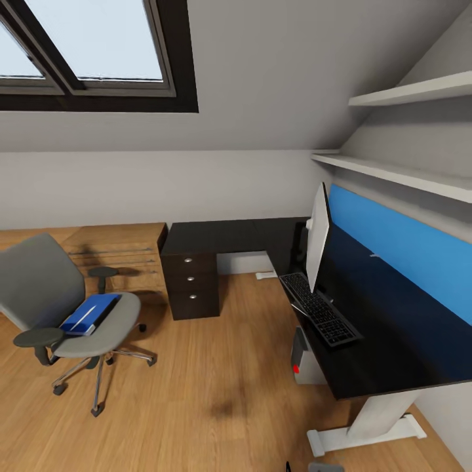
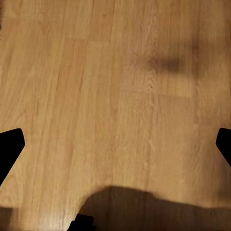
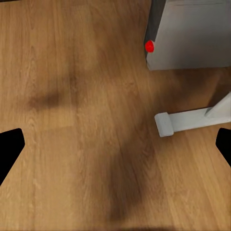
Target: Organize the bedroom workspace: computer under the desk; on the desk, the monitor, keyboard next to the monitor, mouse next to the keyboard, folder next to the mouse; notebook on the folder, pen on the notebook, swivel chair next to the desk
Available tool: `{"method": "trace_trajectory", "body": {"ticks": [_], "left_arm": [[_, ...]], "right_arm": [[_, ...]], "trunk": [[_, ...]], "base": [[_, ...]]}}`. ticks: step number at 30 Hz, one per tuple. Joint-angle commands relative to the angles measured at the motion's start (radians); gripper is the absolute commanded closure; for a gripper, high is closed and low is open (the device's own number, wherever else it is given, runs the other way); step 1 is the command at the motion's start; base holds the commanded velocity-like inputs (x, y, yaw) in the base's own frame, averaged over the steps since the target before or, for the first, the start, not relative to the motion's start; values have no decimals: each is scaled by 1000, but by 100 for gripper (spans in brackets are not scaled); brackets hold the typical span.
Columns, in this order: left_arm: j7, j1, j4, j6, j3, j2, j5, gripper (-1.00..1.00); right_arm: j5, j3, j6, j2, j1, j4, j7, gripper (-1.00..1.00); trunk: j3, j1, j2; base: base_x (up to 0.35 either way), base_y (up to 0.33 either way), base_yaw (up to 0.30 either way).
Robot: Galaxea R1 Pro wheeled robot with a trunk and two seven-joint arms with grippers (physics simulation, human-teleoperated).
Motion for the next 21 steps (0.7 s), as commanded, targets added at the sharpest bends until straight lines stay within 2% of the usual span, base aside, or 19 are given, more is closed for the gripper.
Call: {"method": "trace_trajectory", "body": {"ticks": [1,5,21], "left_arm": [[-1,5,-2,-1,0,-6,4,-100],[-1,8,-2,-1,0,-29,4,-100],[0,8,-2,-1,0,-35,4,-100]], "right_arm": [[17,-1,-9,6,5,1,-7,-100],[26,5,-17,24,26,2,-10,-100],[22,4,-19,27,31,4,-12,-100]], "trunk": [[-2,0,-1],[11,-15,27],[61,-76,139]], "base": [[0,0,0],[0,0,0],[0,0,0]]}}
